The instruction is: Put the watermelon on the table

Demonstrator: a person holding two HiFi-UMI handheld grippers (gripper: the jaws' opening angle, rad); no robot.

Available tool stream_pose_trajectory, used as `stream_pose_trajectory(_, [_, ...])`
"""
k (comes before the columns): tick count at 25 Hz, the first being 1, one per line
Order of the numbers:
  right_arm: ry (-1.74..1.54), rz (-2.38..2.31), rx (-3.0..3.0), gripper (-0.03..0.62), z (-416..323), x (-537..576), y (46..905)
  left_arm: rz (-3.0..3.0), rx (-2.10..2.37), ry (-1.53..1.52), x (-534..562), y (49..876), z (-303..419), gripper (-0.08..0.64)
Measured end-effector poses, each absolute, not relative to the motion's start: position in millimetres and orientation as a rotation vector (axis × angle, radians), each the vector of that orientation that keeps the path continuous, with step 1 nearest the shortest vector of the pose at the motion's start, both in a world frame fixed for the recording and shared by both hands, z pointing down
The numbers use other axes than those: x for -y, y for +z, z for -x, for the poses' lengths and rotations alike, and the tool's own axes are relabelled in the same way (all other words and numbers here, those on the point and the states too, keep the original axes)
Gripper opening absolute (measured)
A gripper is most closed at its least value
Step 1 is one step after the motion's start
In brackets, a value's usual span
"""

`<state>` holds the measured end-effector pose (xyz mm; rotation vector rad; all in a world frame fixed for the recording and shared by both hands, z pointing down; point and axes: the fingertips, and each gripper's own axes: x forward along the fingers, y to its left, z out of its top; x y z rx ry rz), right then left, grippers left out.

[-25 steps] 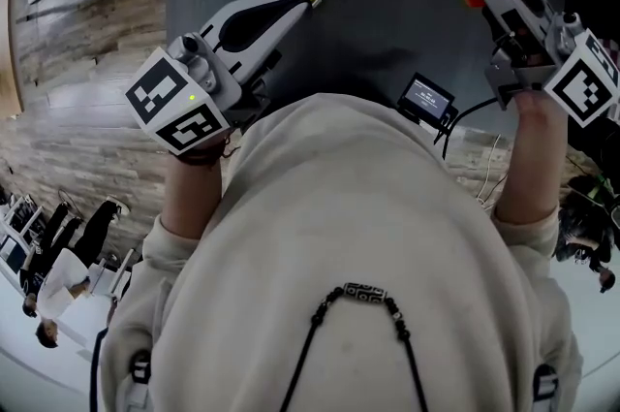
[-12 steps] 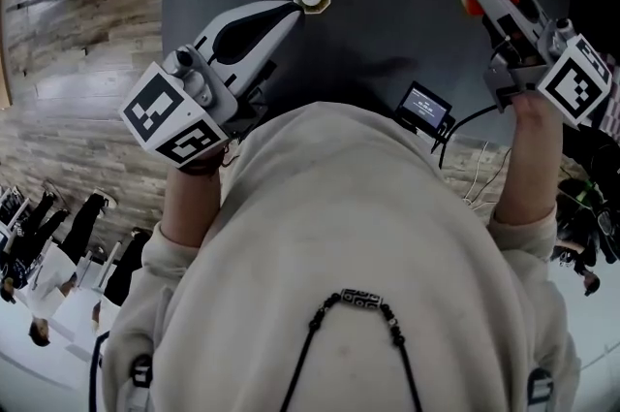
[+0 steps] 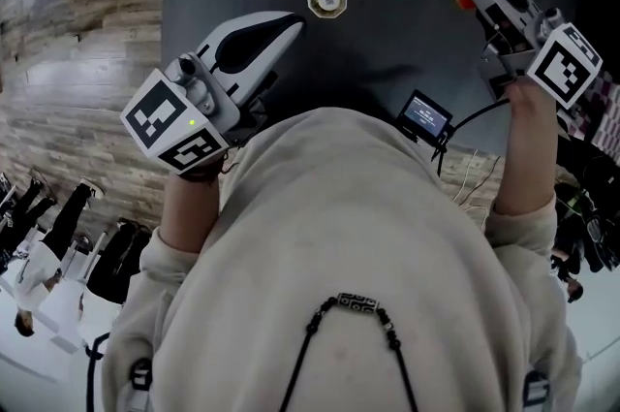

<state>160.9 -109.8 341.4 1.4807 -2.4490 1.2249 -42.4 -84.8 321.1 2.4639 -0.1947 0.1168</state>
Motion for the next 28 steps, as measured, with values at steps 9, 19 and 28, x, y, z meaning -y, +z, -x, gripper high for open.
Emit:
stream_pose_trajectory(9, [1.239, -1.433, 2.381, 0.206, -160.7, 125.3, 370.7, -2.442, 0.253, 0.093, 85.7, 327.0, 54.3, 0.006])
stream_pose_trajectory(19, [1.279, -1.368, 2.308, 0.206, -156.1, 153.9, 415.1, -2.414, 0.297, 0.082, 91.9, 330.3, 71.8, 0.006])
stream_pose_trajectory(28, [1.363, -1.333, 2.199, 0.206, -153.8, 177.7, 470.5, -2.383, 0.348, 0.083, 94.1, 338.5, 88.4, 0.006])
